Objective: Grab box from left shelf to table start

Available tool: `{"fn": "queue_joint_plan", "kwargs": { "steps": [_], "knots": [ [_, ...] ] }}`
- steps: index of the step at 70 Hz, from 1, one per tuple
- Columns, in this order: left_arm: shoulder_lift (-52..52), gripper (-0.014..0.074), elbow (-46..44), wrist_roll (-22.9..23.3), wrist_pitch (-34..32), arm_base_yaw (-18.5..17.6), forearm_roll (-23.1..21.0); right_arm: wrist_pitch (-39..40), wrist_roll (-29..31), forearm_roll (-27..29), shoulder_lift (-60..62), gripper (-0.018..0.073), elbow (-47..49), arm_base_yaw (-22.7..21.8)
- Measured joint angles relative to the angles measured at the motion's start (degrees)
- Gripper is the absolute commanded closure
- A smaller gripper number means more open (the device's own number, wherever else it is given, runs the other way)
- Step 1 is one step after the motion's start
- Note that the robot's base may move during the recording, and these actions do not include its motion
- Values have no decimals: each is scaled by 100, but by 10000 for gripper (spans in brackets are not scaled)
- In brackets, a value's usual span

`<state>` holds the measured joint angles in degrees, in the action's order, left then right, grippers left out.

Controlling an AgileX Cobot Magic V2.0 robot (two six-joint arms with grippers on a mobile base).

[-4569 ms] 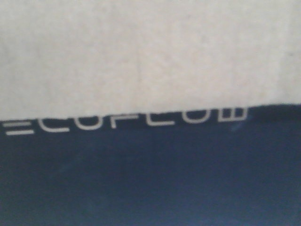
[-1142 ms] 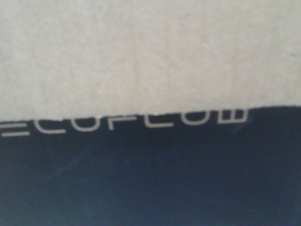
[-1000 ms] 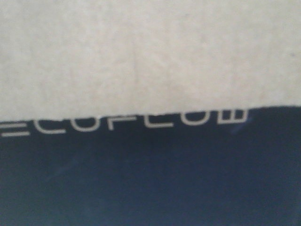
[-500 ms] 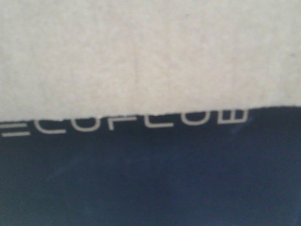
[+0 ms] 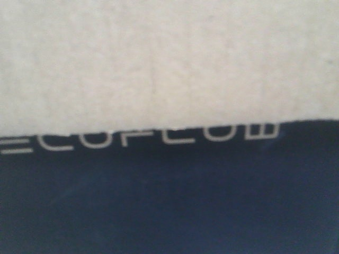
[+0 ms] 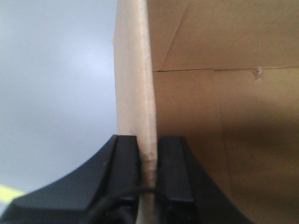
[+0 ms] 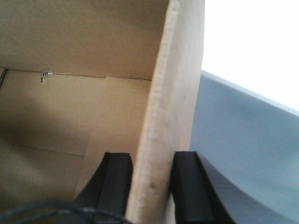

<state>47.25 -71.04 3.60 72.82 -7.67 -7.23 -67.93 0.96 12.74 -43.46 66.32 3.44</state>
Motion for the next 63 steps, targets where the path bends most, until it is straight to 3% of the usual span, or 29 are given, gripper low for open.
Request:
{"fn": "queue_joint_plan", "kwargs": {
  "steps": [63],
  "knots": [
    [0,700,0,0,0,0,0,-13,-10,0,0,501,0,0]
  ]
}}
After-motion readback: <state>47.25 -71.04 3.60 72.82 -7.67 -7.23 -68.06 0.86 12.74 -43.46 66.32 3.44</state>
